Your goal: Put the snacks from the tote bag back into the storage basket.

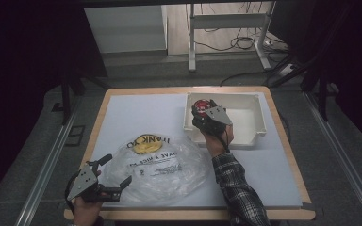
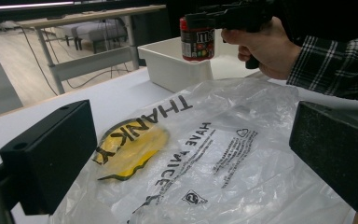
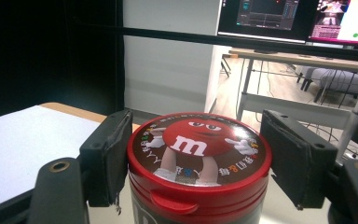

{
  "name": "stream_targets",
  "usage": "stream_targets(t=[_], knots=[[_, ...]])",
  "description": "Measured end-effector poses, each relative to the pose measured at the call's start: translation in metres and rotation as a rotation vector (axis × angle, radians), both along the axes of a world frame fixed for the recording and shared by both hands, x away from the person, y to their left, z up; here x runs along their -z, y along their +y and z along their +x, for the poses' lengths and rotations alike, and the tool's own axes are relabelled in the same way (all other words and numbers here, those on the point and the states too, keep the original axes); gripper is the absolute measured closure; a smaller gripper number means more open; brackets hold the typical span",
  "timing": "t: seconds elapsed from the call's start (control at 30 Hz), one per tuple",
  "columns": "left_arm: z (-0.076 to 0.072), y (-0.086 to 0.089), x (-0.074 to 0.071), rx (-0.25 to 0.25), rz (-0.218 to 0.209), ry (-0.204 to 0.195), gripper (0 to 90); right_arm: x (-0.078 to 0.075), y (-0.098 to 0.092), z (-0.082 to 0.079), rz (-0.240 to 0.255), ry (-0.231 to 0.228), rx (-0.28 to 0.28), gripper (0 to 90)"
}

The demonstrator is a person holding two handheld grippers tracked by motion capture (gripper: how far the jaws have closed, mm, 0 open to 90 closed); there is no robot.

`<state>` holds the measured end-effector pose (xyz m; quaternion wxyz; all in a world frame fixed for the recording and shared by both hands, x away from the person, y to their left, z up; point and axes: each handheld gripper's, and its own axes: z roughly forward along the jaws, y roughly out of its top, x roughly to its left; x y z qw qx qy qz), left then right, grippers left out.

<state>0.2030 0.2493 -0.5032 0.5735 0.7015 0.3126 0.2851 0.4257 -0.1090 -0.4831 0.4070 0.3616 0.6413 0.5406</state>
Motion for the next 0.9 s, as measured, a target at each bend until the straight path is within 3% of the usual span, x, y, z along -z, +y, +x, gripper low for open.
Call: stream_targets(t=[0.3,0.67,0.9], knots=[[0.000,0.001,0.000,-0.002,-0.001,-0.003,0.7,0.002,0.001,0.016,0.021,0.014,-0.006,27.5],[0.000,0.001,0.000,-0.003,-0.001,-0.002,0.7,0.007,0.006,0.032,-0.011,0.026,0.001,27.5],[0.000,0.001,0.000,-0.004,-0.002,-0.003,0.7,0.011,0.008,0.043,0.013,0.041,-0.012,27.5]])
